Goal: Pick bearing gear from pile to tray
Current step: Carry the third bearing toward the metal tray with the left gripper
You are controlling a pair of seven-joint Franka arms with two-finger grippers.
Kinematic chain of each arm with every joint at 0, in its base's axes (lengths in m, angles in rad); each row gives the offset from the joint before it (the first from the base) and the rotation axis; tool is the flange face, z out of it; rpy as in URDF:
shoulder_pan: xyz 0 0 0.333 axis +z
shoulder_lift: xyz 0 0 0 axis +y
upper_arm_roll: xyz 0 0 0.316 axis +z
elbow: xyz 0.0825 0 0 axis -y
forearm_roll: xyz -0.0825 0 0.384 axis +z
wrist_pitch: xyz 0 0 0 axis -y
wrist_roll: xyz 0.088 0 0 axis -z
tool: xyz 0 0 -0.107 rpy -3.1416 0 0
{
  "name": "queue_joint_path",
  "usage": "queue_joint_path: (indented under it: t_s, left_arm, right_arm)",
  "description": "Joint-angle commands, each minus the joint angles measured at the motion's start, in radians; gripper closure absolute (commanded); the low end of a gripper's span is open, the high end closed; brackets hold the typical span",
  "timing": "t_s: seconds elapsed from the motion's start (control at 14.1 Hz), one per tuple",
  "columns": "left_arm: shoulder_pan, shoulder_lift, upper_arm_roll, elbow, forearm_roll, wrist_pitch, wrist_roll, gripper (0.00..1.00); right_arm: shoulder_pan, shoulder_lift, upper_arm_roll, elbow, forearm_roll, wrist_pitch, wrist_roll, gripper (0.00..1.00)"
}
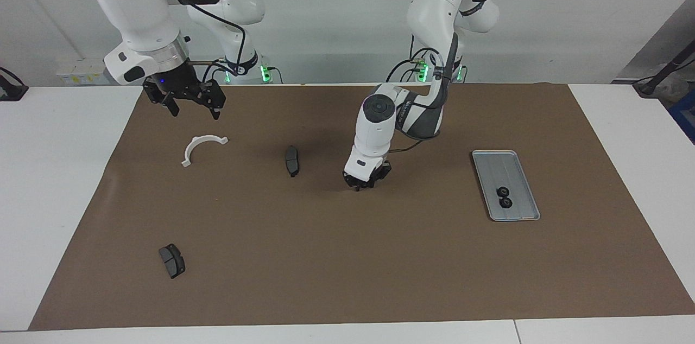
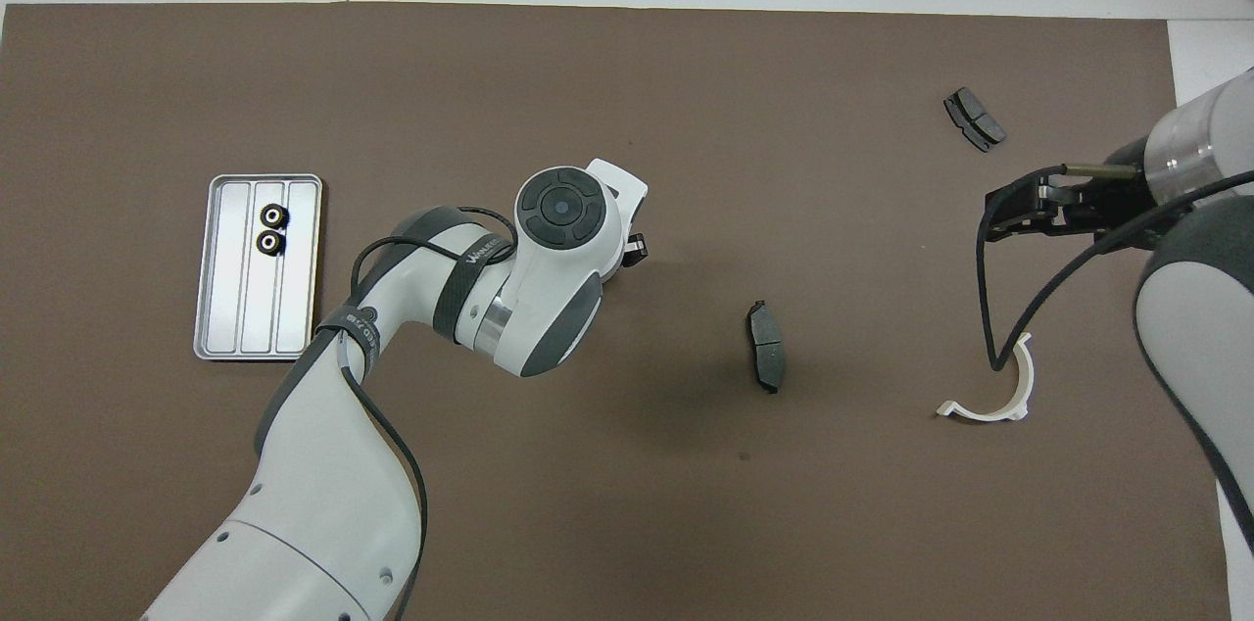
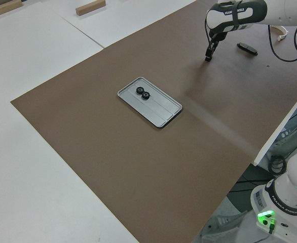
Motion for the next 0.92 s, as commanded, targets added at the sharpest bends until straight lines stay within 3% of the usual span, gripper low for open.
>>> queue_joint_path:
  t_s: [0.0,0.57,0.85]
  left_arm:
    - [-0.030,0.002,0.016,-0.011,0.013,0.008,-0.023,0.65]
    - [-0.007,-0.007,0.024,0.018,0.013,0.007,-0.008,0.84]
    - [0.075,-0.035,0.047,0.070,0.015,-0.064,0.026,0.91]
  right_arm:
    - [0.000,-0.029,0.002,-0.037,-0.010,0.025,-0.032,0.00]
    - [0.000,-0.029,0.008,-0.037,-0.021,0.042,-0.030,0.00]
    - [0.001,-0.030,0.012,-0.039,-0.041,0.042,-0.027,0.00]
